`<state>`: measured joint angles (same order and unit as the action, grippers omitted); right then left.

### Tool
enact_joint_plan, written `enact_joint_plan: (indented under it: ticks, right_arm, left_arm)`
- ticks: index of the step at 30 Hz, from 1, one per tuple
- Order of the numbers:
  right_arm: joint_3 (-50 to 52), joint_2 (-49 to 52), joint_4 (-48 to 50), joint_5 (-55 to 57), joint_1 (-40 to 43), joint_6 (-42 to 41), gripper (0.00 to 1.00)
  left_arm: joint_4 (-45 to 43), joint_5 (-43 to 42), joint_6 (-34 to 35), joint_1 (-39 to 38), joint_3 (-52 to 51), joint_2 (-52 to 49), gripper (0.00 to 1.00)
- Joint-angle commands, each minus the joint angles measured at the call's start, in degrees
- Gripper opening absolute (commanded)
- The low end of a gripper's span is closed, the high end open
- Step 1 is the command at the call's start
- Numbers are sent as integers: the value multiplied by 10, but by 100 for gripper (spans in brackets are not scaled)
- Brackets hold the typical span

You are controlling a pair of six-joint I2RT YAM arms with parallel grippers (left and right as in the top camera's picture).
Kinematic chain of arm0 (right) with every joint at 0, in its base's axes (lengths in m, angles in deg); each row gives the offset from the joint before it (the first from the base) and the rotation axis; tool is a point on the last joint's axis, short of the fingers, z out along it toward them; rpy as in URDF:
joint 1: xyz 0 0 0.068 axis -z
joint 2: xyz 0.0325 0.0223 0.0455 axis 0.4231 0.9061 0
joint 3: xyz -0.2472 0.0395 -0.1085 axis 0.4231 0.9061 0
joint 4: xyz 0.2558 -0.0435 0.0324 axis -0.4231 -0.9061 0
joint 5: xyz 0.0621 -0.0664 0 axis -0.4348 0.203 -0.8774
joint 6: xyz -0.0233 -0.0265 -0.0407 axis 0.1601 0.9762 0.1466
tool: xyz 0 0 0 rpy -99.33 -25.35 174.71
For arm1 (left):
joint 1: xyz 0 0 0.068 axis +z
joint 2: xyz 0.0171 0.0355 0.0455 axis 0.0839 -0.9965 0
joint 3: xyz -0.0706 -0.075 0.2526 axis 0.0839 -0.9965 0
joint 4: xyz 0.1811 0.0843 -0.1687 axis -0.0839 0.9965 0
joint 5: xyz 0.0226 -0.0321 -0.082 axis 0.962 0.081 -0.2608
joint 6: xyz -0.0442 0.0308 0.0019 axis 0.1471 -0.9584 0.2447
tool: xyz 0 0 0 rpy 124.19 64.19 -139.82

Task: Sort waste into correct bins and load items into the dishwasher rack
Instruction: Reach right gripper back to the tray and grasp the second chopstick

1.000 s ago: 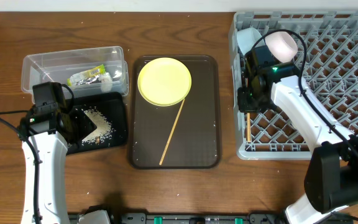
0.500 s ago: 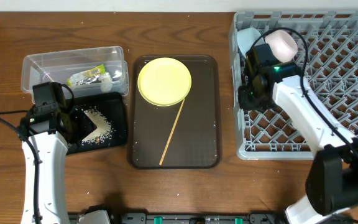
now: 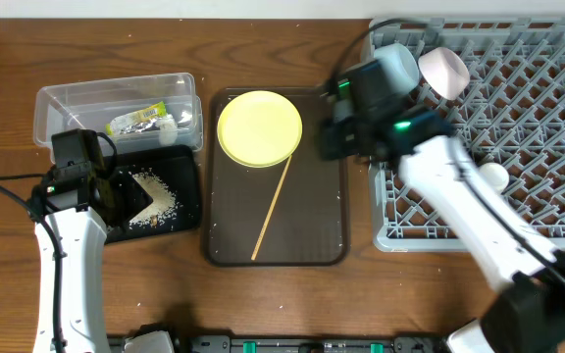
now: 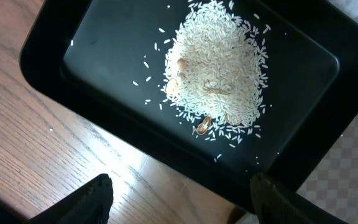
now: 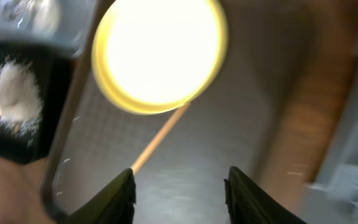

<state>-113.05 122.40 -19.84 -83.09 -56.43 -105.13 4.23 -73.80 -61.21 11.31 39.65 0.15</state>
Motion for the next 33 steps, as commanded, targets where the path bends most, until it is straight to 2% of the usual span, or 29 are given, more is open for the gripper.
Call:
enact_joint_plan:
  ticks: [1, 6, 11, 21, 29, 33]
  right_arm:
    - [-1, 49, 4, -4, -52, -45, 47]
    - [-1, 121, 8, 30, -114, -119, 46]
    - [-1, 179, 23, 86, -154, -157, 46]
    - [-1, 241, 16, 120, -167, -193, 41]
    - [-1, 242, -30, 141, -148, -207, 24]
    - [-1, 242, -51, 140, -120, -207, 11]
  left_arm:
    - [2, 4, 3, 2, 2, 0, 73]
    - [2, 4, 3, 2, 2, 0, 74]
    - [2, 4, 3, 2, 2, 0, 73]
    - [1, 4, 3, 2, 2, 0, 74]
    - [2, 4, 3, 2, 2, 0, 73]
    - [2, 4, 3, 2, 2, 0, 74]
